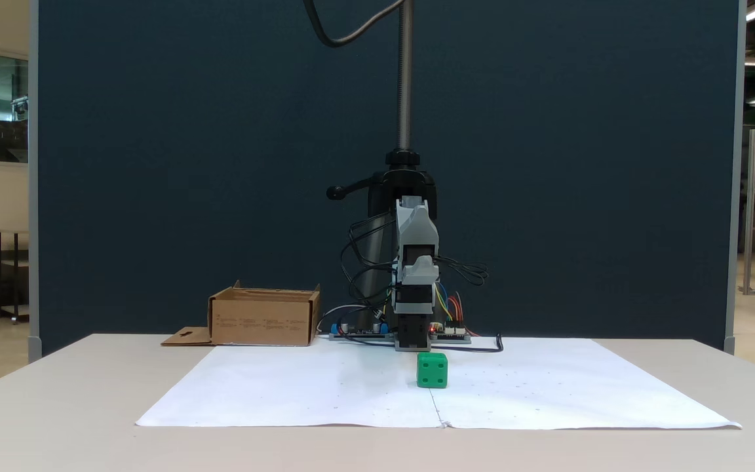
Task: Grasp a green dice and put it in the bin.
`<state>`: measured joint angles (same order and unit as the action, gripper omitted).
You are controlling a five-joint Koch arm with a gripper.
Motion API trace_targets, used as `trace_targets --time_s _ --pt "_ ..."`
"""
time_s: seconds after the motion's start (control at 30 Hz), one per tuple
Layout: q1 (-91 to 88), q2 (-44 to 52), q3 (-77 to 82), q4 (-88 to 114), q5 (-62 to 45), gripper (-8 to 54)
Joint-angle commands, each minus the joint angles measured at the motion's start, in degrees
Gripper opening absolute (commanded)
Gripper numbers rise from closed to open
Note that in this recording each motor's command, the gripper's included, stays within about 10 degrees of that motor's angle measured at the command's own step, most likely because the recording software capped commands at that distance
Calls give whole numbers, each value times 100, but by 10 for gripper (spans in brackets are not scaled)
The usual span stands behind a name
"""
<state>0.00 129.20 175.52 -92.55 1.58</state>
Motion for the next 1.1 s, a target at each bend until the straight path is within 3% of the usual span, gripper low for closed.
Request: trace_targets --time_s 0.0,0.1,1.07 --pt "105 624 378 1000 -466 431" --pt "105 624 378 1978 -466 431" --pt "62 624 378 1978 -483 420"
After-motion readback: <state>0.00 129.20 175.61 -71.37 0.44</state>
